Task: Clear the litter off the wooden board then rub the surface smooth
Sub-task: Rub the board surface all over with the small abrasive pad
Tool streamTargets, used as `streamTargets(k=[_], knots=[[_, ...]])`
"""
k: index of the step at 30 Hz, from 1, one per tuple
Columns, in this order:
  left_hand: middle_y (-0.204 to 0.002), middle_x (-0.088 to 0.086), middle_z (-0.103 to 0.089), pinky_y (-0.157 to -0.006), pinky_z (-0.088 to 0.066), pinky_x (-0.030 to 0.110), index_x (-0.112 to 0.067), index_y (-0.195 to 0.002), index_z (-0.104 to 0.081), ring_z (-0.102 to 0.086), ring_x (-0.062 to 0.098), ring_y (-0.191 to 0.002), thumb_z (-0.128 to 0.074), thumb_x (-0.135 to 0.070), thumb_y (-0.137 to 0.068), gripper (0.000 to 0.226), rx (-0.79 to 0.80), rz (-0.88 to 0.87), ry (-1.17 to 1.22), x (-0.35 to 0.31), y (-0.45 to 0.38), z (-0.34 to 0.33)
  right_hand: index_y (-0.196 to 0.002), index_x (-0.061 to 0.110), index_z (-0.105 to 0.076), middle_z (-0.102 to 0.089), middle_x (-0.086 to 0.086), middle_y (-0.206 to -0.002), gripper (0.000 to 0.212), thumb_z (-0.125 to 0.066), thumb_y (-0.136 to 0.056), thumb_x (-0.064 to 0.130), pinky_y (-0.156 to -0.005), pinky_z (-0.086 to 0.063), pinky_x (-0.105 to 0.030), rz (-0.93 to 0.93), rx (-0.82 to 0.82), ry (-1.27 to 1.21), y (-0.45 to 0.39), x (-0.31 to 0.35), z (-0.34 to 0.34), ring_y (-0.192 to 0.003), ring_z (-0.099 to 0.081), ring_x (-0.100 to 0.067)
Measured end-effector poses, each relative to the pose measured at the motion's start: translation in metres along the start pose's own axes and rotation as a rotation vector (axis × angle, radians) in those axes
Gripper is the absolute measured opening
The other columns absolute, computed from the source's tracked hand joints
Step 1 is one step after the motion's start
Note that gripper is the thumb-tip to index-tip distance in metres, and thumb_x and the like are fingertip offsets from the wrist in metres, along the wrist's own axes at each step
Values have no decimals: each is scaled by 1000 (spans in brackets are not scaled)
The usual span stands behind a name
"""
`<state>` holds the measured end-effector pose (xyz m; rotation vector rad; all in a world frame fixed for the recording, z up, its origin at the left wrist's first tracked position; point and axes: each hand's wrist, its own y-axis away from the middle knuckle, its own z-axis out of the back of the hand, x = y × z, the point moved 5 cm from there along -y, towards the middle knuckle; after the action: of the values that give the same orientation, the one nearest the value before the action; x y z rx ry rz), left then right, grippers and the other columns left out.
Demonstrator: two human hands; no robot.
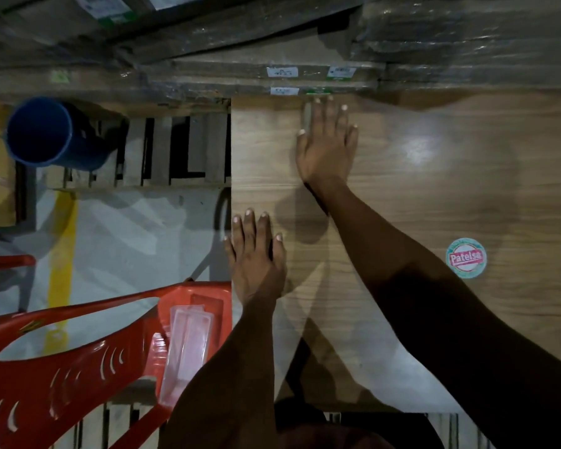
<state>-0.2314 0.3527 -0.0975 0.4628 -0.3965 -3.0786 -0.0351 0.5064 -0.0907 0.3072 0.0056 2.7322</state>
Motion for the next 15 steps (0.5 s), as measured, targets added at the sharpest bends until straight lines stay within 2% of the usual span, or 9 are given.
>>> streamTargets(k=[3, 5, 8, 10, 12, 15], knots=[[-172, -2, -7, -128, -6, 50, -30, -162, -21, 7, 17, -158, -29, -44, -108, 56, -2, 6, 13, 2, 0, 1, -165, 20, -14, -10, -7, -173, 68, -24, -104, 45, -126, -11, -58, -101, 1, -20, 6, 2, 1, -159, -9, -34], [-172, -3, -6, -127, -6, 50, -30, -162, -20, 7, 16, -158, -27, -42, -108, 56, 0, 12, 21, 2, 1, 2, -165, 21, -14, -10, -7, -173, 67, -24, -104, 45, -124, -9, -60, 21, 32, 10, 20, 18, -4, -159, -10, -35], [-172, -2, -7, -127, -10, 51, -28, -162, -21, 6, 17, -158, -27, -39, -109, 55, -12, 28, 34, 1, 0, 2, -164, 23, -20, -16, -6, -172, 64, -30, -104, 44, -124, -11, -62, 316, 72, 34, 47, 36, -10, -159, -13, -34], [-172, -1, -8, -127, -12, 51, -24, -163, -20, 5, 17, -158, -27, -39, -108, 57, -35, 59, 52, 1, 1, 3, -163, 22, -23, -18, -5, -172, 63, -33, -104, 43, -125, -13, -60, 390, 63, 24, 51, 29, -9, -158, -15, -32], [-172, 1, -10, -127, -14, 50, -21, -162, -20, 3, 18, -158, -31, -39, -108, 58, -58, 87, 97, 1, 2, 4, -163, 22, -25, -20, -5, -172, 63, -33, -104, 42, -125, -15, -57, 298, 34, -8, 46, 11, -4, -158, -17, -33], [-171, 2, -13, -126, -15, 49, -19, -162, -22, 1, 19, -159, -34, -36, -108, 57, -82, 75, 118, 0, 3, 6, -164, 22, -20, -17, -4, -172, 65, -27, -103, 44, -124, -12, -58, 2, -5, -73, 44, -8, 1, -158, -13, -34]])
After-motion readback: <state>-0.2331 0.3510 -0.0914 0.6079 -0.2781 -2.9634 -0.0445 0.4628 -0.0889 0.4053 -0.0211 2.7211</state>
